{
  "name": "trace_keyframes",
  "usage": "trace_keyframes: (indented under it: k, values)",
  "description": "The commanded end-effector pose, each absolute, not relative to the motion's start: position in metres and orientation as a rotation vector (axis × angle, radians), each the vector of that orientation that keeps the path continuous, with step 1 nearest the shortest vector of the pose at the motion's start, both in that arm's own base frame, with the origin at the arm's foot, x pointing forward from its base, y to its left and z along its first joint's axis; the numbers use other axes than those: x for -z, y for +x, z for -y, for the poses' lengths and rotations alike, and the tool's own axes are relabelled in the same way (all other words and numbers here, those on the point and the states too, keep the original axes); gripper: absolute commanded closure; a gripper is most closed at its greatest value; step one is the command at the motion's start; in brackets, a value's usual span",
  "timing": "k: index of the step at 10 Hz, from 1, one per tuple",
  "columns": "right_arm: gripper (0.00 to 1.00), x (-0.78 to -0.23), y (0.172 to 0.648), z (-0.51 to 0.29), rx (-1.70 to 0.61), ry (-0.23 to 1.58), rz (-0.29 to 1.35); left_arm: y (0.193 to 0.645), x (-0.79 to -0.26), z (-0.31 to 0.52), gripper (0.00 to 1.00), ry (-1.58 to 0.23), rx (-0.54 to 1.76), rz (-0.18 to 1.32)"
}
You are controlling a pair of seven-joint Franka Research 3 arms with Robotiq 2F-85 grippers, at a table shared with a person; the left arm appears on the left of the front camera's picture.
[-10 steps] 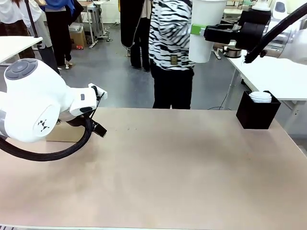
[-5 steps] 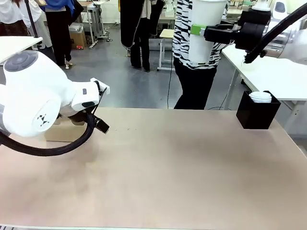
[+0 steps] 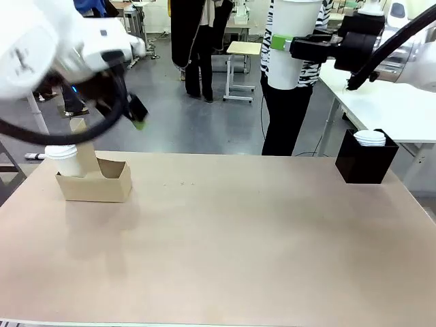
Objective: Pour a drink into a cup and package it in a carrier.
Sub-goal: Position the Cup Carrier in the center of the table.
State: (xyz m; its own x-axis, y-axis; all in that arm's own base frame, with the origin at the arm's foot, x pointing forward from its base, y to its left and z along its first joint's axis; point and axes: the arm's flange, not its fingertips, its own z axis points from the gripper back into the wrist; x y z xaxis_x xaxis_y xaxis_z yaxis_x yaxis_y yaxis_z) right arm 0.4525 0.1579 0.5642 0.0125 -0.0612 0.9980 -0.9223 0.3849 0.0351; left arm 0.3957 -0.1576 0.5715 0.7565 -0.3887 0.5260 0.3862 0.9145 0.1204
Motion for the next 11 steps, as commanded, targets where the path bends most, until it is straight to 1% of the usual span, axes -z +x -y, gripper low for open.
trace_keyframes:
  k: [1,3,5,7,9,10,11]
  values:
    - [0.19,-0.565,0.452,-0.16,-0.876,0.959,1.421,0.415,-0.586,0.124,0.0,0.036,0.249,0.568]
    - [0.19,-0.565,0.452,-0.16,-0.876,0.959,1.421,0.438,-0.584,0.079,0.0,0.038,0.083,0.535]
    - [0.19,-0.565,0.452,-0.16,-0.876,0.959,1.421,0.462,-0.56,0.043,0.0,0.001,-0.002,0.453]
    - [0.19,-0.565,0.452,-0.16,-0.876,0.959,1.421,0.474,-0.538,0.036,0.0,0.005,-0.007,0.408]
    - [0.19,-0.565,0.452,-0.16,-0.876,0.959,1.421,0.486,-0.524,0.038,0.0,0.022,-0.006,0.396]
    - [0.19,-0.565,0.452,-0.16,-0.876,0.959,1.421,0.476,-0.53,0.044,0.0,0.011,0.01,0.412]
    - [0.19,-0.565,0.452,-0.16,-0.876,0.959,1.421,0.48,-0.516,0.032,0.0,0.01,0.015,0.385]
